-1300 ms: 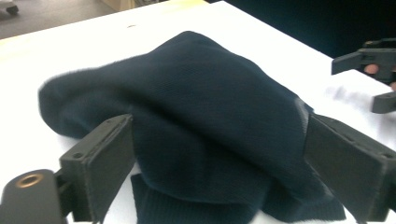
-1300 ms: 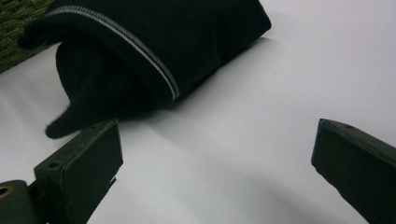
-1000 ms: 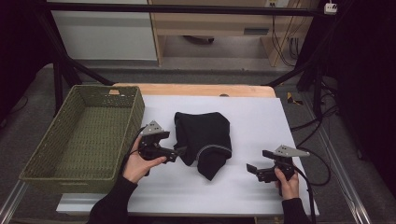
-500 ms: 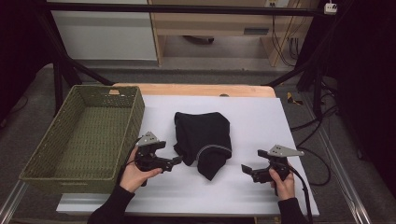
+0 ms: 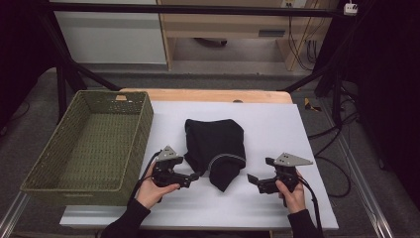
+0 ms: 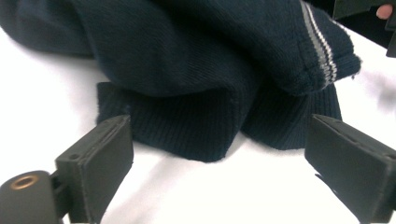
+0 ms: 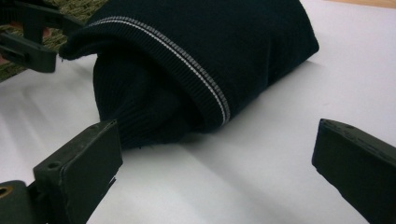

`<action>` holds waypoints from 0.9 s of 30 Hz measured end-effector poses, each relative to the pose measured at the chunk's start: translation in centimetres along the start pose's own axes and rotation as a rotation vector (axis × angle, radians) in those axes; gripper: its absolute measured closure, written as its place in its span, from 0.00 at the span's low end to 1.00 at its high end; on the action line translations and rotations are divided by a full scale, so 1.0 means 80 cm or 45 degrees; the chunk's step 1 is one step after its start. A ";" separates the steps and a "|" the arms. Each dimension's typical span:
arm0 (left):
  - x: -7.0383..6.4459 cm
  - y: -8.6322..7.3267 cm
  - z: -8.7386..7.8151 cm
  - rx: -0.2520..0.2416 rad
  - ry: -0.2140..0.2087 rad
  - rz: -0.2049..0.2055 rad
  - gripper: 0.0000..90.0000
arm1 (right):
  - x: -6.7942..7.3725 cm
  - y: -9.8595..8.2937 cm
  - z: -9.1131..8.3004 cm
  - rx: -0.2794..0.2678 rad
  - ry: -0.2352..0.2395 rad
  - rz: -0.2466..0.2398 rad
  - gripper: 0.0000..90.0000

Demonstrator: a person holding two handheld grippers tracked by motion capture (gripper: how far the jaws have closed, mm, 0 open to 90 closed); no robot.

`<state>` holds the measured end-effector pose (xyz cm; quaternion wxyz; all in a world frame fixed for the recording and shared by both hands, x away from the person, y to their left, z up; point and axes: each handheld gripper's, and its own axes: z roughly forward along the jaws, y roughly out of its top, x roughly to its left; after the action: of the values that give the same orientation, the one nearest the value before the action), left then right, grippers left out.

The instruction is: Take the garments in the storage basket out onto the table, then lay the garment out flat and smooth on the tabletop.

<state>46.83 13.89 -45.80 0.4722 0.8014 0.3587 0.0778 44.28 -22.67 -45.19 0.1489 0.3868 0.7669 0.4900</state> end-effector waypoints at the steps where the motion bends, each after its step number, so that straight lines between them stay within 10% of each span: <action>1: -0.001 0.000 0.002 0.006 0.004 0.007 0.12 | 0.001 0.001 0.001 0.003 -0.008 -0.007 0.02; 27: 0.003 -0.005 0.037 0.061 0.017 0.002 0.71 | 0.053 0.038 0.038 0.013 -0.006 -0.053 0.12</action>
<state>48.18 12.05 -47.78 0.4503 0.8123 0.3630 0.0749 44.69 -16.97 -43.39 0.1588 0.3727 0.7770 0.4819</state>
